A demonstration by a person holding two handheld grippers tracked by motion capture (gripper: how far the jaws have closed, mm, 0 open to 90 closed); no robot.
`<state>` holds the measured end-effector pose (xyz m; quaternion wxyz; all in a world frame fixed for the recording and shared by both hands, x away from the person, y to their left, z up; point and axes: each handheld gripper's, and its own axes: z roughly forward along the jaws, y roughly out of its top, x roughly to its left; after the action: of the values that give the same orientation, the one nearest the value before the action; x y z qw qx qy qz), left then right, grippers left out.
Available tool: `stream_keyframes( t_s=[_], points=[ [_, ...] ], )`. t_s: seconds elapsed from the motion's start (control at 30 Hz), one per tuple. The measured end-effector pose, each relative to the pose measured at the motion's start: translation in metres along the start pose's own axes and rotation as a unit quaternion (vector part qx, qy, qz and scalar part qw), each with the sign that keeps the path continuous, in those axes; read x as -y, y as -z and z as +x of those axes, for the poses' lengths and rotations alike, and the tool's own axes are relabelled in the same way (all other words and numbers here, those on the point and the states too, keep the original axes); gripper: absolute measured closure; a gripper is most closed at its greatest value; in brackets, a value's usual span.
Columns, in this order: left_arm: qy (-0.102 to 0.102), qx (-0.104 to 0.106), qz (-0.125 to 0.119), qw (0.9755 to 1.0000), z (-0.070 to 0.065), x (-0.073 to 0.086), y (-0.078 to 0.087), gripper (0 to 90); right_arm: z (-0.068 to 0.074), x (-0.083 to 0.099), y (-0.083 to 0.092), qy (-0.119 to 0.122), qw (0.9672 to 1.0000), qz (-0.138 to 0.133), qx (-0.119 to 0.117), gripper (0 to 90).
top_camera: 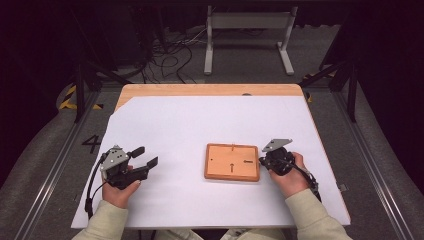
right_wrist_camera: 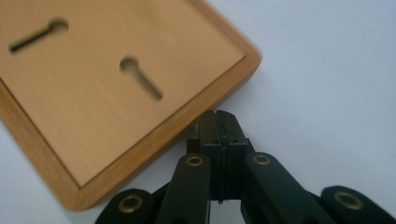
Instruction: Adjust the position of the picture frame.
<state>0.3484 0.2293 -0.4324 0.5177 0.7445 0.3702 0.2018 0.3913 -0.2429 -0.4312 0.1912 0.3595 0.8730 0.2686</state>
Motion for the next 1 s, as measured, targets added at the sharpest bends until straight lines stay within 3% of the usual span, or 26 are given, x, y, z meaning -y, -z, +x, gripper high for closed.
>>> stream_keyframes(
  t_s=[0.07, 0.1, 0.17, 0.2, 0.33, 0.43, 0.63, 0.67, 0.73, 0.8, 0.83, 0.9, 0.93, 0.97, 1.0],
  points=[
    [0.001, 0.001, 0.003, 1.0, 0.0, 0.0, -0.001, 34.8, -0.005, -0.008, 0.003, 0.001, 0.9999, -0.012, -0.012, 90.0],
    [0.001, 0.0, 0.004, 1.0, 0.0, 0.0, -0.001, 34.8, -0.013, -0.025, 0.0, 0.016, 0.9995, -0.008, -0.028, 90.0],
    [-0.002, 0.002, 0.004, 1.0, -0.001, 0.0, -0.002, 34.8, -0.018, -0.033, -0.004, 0.023, 0.9993, -0.006, -0.03, 90.0],
    [-0.002, 0.002, 0.004, 1.0, -0.001, 0.0, -0.001, 34.8, -0.028, -0.048, -0.015, 0.021, 0.9988, -0.005, -0.044, 90.0],
    [-0.001, 0.004, 0.007, 1.0, -0.001, 0.0, -0.001, 34.9, -0.04, -0.061, -0.034, 0.027, 0.9983, -0.002, -0.052, 90.0],
    [0.0, 0.006, 0.019, 0.9998, 0.0, 0.001, -0.003, 37.1, -0.046, -0.061, -0.051, 0.029, 0.9962, 0.04, -0.072, 90.0],
    [0.008, 0.009, 0.024, 0.9996, 0.0, 0.001, -0.003, 40.8, -0.033, -0.058, -0.045, 0.066, 0.991, 0.071, -0.093, 90.0],
    [0.015, 0.009, 0.037, 0.9992, -0.002, 0.0, -0.004, 43.6, -0.023, -0.054, -0.039, 0.084, 0.9882, 0.08, -0.1, 90.0],
    [0.014, 0.011, 0.044, 0.9989, -0.003, -0.001, -0.005, 45.2, -0.017, -0.051, -0.035, 0.09, 0.9866, 0.085, -0.106, 90.0],
    [0.008, 0.021, 0.063, 0.9978, -0.006, -0.001, -0.008, 52.7, 0.002, -0.044, -0.025, 0.116, 0.9826, 0.092, -0.113, 90.0],
    [0.008, 0.021, 0.063, 0.9978, -0.006, -0.001, -0.008, 56.6, 0.002, -0.044, -0.025, 0.116, 0.9826, 0.092, -0.113, 90.0],
    [0.008, 0.029, 0.07, 0.9971, -0.008, -0.001, -0.011, 59.8, 0.022, -0.036, -0.016, 0.128, 0.9789, 0.094, -0.129, 90.0],
    [0.009, 0.031, 0.073, 0.9968, -0.008, -0.002, -0.012, 62.9, 0.027, -0.034, -0.015, 0.132, 0.9767, 0.097, -0.139, 90.0],
    [0.009, 0.031, 0.073, 0.9968, -0.008, -0.002, -0.012, 67.8, 0.027, -0.034, -0.015, 0.132, 0.9767, 0.097, -0.139, 90.0],
    [0.013, 0.044, 0.082, 0.9956, -0.009, -0.002, -0.013, 67.8, 0.035, -0.031, -0.014, 0.137, 0.9749, 0.099, -0.145, 90.0]
  ],
)
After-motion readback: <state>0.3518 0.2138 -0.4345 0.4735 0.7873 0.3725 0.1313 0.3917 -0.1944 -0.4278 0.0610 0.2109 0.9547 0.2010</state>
